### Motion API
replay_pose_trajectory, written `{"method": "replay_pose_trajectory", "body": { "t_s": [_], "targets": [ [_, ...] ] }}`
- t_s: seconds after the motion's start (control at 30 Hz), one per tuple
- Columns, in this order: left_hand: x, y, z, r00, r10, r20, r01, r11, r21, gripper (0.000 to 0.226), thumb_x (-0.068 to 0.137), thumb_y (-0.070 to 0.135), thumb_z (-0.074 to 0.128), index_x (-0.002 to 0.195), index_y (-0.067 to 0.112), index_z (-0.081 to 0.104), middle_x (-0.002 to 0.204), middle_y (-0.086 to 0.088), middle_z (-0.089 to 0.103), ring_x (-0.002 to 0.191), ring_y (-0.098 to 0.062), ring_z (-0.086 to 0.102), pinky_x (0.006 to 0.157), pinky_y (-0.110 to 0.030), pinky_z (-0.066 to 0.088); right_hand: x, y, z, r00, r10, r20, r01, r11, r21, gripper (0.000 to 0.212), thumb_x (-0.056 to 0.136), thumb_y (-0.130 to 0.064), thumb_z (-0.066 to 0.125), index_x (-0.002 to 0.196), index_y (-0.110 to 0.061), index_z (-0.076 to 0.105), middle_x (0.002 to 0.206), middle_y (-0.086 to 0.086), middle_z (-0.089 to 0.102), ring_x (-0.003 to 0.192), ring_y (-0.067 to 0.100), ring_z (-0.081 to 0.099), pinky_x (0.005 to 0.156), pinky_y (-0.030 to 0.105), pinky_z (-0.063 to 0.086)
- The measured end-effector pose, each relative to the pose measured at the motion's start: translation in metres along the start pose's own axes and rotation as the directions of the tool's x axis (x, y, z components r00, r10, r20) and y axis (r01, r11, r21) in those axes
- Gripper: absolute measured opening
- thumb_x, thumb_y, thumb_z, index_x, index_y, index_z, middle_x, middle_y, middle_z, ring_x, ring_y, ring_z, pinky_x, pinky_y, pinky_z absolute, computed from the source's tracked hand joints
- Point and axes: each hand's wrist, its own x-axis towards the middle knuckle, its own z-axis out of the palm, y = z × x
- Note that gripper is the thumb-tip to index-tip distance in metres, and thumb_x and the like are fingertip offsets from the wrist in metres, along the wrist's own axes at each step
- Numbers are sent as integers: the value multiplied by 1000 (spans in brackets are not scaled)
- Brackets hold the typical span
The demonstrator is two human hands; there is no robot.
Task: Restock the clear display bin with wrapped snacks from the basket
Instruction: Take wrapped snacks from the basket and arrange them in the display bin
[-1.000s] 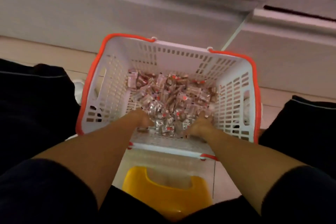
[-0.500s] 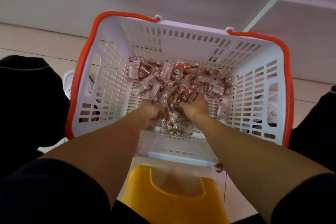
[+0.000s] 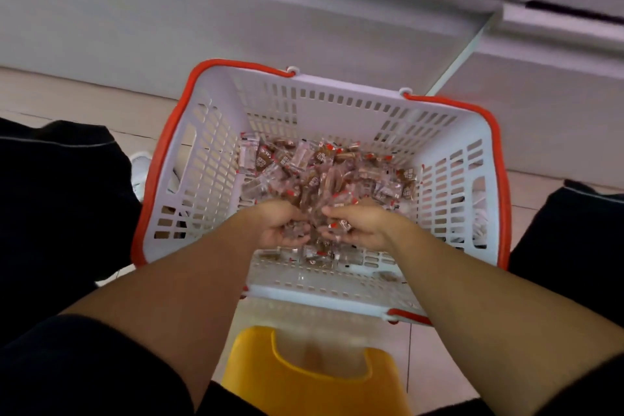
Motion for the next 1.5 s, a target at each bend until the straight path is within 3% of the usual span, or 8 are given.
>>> {"method": "replay_pose_trajectory", "body": {
  "t_s": [0.2,0.4,0.57,0.7,1.0,1.2,1.33,1.5],
  "targets": [
    [-40,32,5,980,201,10,-201,978,53,8,95,11,59,102,8,61,73,-3,67,62,-11,59,58,-27,53,-49,-35,-3,969,-192,-153,160,967,-200,77,68,-7,89,133,-3,47,136,13,53,92,23,66,63,37,62],
    [-100,73,13,952,272,139,-296,934,200,6,96,13,53,96,10,59,74,-4,60,69,-16,59,76,-43,58,-102,-71,3,959,-283,22,258,836,-484,38,85,-4,74,119,4,57,97,17,75,92,30,74,83,50,59],
    [-176,120,23,922,281,265,-379,788,485,10,99,7,48,103,11,57,79,-5,63,70,-14,62,71,-36,60,-162,-114,19,872,-430,233,417,406,-813,15,85,-7,76,81,-3,63,68,-4,65,67,11,62,62,20,48],
    [-244,155,28,898,306,316,-439,584,683,13,98,13,54,108,7,59,90,-12,67,76,-16,65,58,-26,55,-217,-153,31,825,-446,346,486,250,-837,35,86,-11,75,102,13,55,91,19,61,76,18,62,73,50,61],
    [-302,191,61,792,294,535,-533,760,372,24,92,19,38,99,7,59,89,-14,60,83,-25,62,69,-35,55,-302,-193,40,532,-612,585,488,-343,-803,31,79,-44,79,76,-30,52,74,-4,53,69,13,52,67,35,46],
    [-297,202,67,685,159,711,-491,822,289,41,86,21,39,115,6,63,112,-17,64,102,-30,63,81,-38,56,-315,-195,34,332,-846,417,645,-119,-755,41,54,-38,93,83,-27,65,74,-5,70,62,12,67,61,43,56],
    [-300,209,70,598,142,789,-506,830,234,43,87,24,39,115,8,67,114,-19,64,110,-33,61,85,-39,55,-309,-198,39,207,-897,391,676,-158,-719,54,61,-39,87,112,-34,69,99,-21,62,91,4,65,80,22,54],
    [-308,211,71,596,233,768,-544,821,173,35,82,18,46,110,10,68,99,-13,67,91,-25,65,82,-44,57,-300,-188,45,335,-835,436,605,-164,-779,89,71,-59,60,152,-46,26,137,-37,38,129,-12,38,106,14,36]
  ]
}}
